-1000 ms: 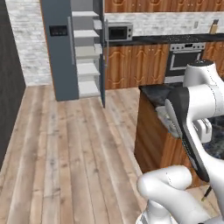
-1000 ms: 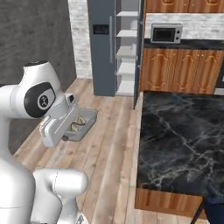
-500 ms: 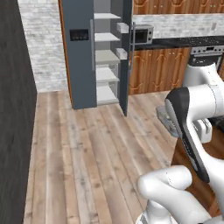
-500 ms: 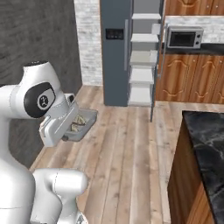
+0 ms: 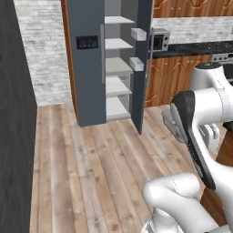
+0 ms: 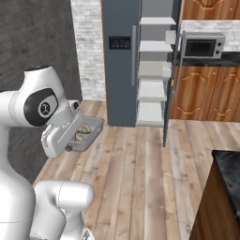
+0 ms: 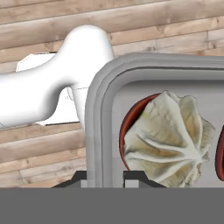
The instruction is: Place two dumplings into each of the tupperware containers and then place the containers in the fridge.
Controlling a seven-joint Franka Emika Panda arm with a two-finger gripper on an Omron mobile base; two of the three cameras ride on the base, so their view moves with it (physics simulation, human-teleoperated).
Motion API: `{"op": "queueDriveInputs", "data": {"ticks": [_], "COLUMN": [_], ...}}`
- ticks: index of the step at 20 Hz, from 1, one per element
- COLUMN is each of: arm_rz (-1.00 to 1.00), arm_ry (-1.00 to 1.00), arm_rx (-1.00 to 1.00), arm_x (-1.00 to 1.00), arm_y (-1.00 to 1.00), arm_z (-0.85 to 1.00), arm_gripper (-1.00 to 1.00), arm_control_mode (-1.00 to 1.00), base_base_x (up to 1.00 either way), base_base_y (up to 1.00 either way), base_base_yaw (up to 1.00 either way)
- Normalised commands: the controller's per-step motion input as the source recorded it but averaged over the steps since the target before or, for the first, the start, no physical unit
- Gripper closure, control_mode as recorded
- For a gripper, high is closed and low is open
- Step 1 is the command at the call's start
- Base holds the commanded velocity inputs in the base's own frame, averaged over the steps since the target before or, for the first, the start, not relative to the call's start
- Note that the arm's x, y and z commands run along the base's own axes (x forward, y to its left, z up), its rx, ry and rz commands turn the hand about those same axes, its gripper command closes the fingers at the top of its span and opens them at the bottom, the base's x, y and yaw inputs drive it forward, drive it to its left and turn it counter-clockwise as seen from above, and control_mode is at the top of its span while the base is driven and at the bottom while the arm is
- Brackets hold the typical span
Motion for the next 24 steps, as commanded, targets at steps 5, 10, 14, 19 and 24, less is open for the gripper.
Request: {"op": "queueDriveInputs", "data": {"ticks": [5, 10, 14, 19, 24], "arm_rz": [0.0, 0.0, 0.0, 0.0, 0.0], "arm_ry": [0.0, 0.0, 0.0, 0.0, 0.0], "arm_rx": [0.0, 0.0, 0.0, 0.0, 0.0], "arm_x": [0.0, 0.0, 0.0, 0.0, 0.0], "arm_y": [0.0, 0.0, 0.0, 0.0, 0.0], "arm_z": [0.0, 0.0, 0.0, 0.0, 0.0], "arm_gripper": [1.0, 1.0, 1.0, 1.0, 1.0], "arm_control_mode": [1.0, 1.0, 1.0, 1.0, 1.0], "base_base_x": [1.0, 1.0, 1.0, 1.0, 1.0], "base_base_y": [0.0, 0.0, 0.0, -0.08, -0.28], "base_base_yaw": [0.0, 0.0, -0.06, -0.1, -0.02]}}
